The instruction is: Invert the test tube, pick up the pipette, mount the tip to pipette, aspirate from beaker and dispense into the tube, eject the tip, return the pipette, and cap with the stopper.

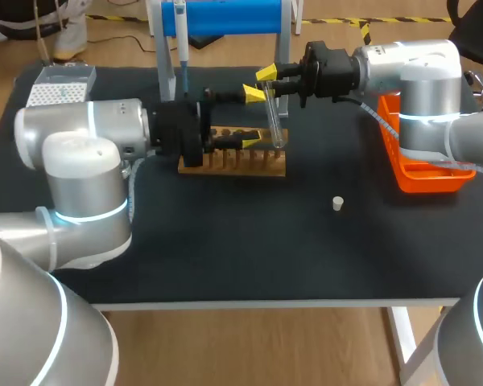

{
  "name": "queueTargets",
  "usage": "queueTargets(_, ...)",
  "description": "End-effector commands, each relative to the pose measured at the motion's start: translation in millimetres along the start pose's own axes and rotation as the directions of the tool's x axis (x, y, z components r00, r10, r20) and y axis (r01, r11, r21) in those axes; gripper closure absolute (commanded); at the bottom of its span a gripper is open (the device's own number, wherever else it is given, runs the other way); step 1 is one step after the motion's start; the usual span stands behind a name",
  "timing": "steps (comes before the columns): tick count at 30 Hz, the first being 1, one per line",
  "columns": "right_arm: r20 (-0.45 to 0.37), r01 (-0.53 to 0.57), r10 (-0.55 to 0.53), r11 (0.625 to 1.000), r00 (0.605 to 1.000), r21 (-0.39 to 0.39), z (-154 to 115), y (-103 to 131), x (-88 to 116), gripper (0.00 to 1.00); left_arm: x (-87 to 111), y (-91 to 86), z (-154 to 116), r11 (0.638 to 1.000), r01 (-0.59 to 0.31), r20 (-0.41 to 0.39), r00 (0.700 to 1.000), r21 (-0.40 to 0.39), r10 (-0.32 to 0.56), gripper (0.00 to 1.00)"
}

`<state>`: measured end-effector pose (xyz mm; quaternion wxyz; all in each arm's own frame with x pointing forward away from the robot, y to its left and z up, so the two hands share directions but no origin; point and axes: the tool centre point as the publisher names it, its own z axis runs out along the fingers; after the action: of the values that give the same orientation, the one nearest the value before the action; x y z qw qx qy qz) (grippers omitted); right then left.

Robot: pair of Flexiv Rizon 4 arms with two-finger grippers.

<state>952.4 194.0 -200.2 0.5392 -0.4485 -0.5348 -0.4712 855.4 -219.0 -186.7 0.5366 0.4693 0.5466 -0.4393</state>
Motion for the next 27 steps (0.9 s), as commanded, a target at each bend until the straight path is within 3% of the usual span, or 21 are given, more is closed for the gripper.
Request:
queueTargets(1,0.002,0.000,0.000,1.000,1.000,0.004,-1,1,0,1.00,5.3,5.1,14,1.000,-0.016,0.015,1.000,0.006,0.016,0.00)
queueTargets(27,0.002,0.000,0.000,1.000,1.000,0.004,-1,1,0,1.00,4.2,-1.9,27,0.993,-0.006,-0.010,1.000,0.121,0.007,0.00)
